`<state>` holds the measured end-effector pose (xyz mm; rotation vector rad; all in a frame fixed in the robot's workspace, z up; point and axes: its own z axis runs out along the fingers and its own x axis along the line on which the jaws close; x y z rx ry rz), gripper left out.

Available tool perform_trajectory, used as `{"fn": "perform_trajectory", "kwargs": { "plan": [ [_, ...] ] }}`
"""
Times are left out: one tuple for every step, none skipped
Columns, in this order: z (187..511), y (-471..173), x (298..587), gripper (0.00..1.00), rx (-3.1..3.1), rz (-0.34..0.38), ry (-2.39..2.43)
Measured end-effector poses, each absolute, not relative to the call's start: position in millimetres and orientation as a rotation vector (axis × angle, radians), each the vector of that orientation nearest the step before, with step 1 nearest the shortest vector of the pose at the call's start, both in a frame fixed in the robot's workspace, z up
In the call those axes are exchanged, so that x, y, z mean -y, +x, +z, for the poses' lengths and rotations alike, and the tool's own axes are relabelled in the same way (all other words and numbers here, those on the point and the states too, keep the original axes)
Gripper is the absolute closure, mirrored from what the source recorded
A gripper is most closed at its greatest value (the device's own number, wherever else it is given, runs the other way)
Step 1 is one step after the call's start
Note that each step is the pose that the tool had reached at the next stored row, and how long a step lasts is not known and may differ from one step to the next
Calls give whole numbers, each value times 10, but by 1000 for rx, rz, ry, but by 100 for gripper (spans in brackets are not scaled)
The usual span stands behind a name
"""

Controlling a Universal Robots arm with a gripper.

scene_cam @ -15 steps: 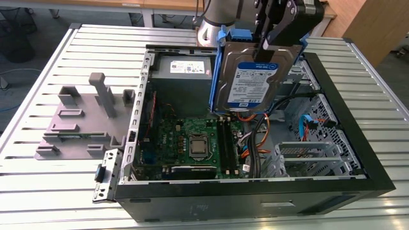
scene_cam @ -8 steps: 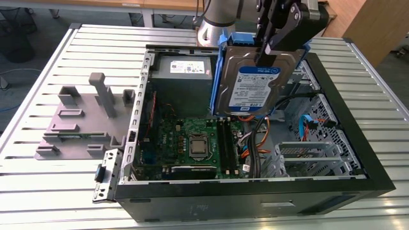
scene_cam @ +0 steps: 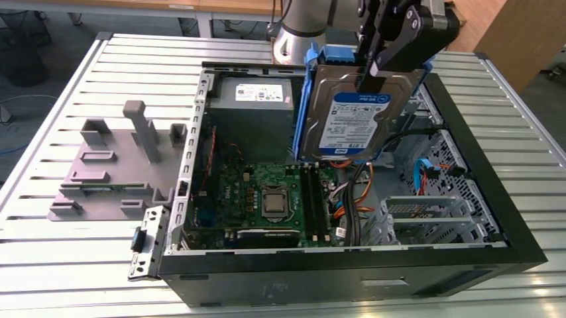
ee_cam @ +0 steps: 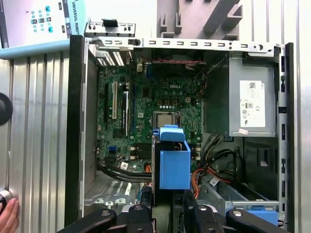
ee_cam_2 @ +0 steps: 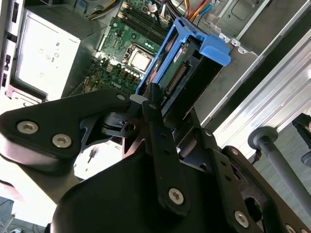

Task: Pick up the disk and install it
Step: 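Pick up the disk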

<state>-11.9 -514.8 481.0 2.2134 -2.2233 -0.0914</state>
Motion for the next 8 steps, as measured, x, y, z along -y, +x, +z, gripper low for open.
{"fn": "perform_trajectory", "kwargs": {
  "plan": [
    [4809, -117, 5148, 65, 2223, -91, 2213],
    [4809, -114, 5148, 65, 2223, -91, 2213],
    [4809, -112, 5148, 65, 2223, -91, 2213],
    [4809, -109, 5149, 65, 2223, -91, 2213],
    [4809, -106, 5149, 65, 2223, -91, 2213],
    [4809, -103, 5149, 65, 2223, -91, 2213],
    [4809, -99, 5149, 65, 2223, -91, 2214],
    [4809, -97, 5149, 65, 2223, -91, 2213]
  ]
}}
